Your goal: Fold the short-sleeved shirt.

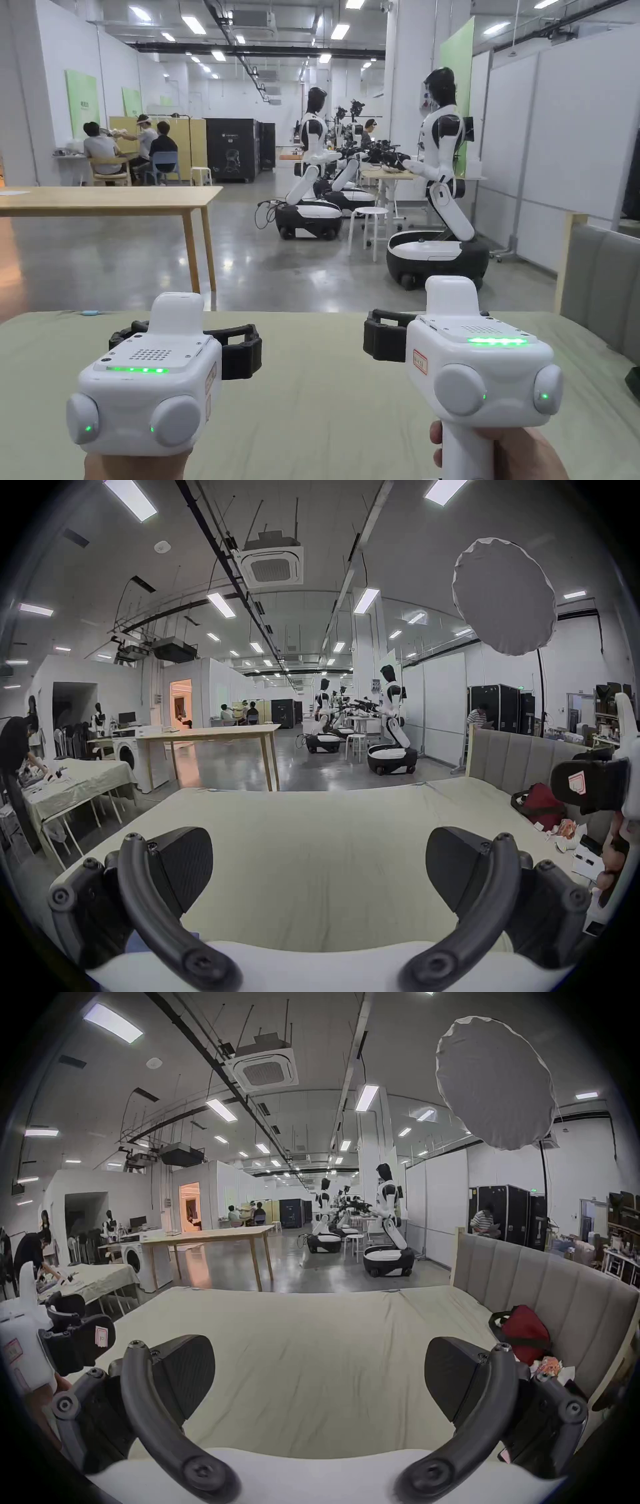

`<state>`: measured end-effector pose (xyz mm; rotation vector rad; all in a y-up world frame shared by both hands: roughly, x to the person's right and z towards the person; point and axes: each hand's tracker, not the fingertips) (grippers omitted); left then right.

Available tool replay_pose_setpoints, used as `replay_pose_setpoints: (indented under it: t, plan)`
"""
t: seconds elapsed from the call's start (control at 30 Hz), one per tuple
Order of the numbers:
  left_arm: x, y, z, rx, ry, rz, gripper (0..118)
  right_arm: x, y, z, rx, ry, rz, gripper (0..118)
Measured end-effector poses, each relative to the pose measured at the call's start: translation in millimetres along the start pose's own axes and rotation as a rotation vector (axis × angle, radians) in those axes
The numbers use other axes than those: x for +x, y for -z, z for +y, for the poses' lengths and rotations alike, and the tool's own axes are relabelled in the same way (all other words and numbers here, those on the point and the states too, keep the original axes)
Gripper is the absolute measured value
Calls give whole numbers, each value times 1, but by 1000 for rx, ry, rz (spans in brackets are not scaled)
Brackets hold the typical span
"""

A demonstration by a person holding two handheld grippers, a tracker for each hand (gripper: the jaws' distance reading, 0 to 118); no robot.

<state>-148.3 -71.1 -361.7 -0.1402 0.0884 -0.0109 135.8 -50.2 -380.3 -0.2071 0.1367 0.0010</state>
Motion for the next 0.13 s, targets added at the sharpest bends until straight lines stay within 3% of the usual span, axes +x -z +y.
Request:
replay_pose_setpoints:
  t: [0.13]
  plan:
    - [2,-1,0,0,1,6,118,0,-3,-1,-23,12,9,118]
